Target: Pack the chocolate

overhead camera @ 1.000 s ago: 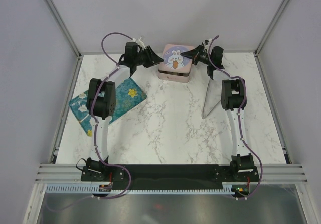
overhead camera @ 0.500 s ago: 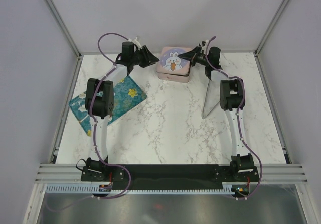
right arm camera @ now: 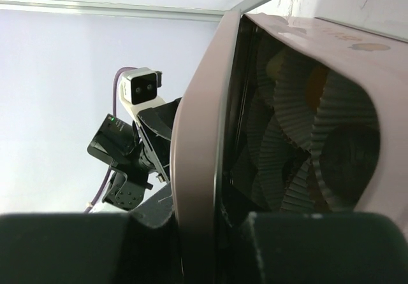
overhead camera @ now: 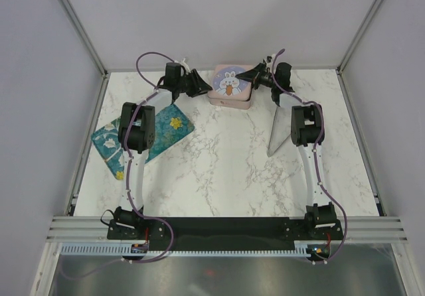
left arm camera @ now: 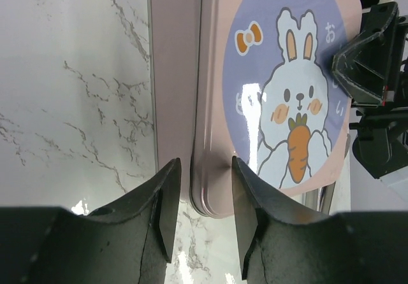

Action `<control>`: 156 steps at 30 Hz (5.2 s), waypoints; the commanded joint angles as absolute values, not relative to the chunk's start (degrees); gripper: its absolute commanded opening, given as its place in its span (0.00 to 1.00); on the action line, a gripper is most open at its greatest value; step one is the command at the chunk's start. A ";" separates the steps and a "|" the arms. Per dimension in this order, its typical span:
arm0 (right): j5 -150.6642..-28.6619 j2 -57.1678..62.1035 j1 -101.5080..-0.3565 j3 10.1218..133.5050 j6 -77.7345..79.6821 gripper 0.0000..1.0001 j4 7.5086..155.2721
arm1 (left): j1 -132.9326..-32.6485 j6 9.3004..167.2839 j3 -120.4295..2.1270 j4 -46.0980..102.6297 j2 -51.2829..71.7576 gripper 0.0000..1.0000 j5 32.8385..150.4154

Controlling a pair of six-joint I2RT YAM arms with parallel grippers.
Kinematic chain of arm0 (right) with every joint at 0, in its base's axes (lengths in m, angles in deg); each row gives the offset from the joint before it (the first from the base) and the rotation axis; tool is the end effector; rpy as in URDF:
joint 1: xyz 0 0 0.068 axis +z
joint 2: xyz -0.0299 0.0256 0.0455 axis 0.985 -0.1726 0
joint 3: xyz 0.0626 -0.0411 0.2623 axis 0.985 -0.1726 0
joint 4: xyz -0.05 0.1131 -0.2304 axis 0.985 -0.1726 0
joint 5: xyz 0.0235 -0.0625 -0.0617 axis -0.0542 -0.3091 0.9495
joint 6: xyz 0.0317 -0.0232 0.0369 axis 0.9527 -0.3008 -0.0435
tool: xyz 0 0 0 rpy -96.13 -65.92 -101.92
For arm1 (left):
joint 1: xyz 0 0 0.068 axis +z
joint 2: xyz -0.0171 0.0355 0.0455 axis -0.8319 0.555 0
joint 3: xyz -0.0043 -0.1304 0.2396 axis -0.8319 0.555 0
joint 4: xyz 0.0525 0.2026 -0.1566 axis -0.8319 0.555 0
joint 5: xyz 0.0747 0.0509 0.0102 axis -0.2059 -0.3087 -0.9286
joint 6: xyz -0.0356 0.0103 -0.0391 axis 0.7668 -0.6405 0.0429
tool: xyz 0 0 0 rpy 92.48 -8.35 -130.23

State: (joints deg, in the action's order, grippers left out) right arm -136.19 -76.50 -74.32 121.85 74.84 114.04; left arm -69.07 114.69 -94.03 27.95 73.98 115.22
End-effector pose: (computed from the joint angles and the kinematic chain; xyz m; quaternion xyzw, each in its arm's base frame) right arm 0.5932 0.0886 0.1110 0.1404 0.7015 0.6616 0.2247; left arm 0.5320 -0.1399 0.1553 -0.0469 0.8415 -0.4214 0.3348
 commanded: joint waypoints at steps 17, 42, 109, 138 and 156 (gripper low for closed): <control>-134.05 -73.69 -76.80 121.34 67.99 0.43 108.27 | -69.39 116.09 -99.04 24.66 76.42 0.44 118.96; -124.57 -62.01 -79.80 109.75 52.79 0.61 94.73 | -69.65 116.88 -99.83 23.25 77.48 0.44 120.81; -113.40 -56.02 -74.35 102.54 39.51 0.63 86.82 | -72.37 121.27 -110.82 20.35 85.56 0.37 118.70; -105.49 -61.91 -72.42 99.01 45.40 0.23 89.99 | -70.18 121.89 -110.12 21.93 86.53 0.47 119.23; -99.68 -61.47 -69.87 92.87 52.34 0.00 86.64 | -70.35 121.98 -105.29 22.81 84.79 0.43 120.46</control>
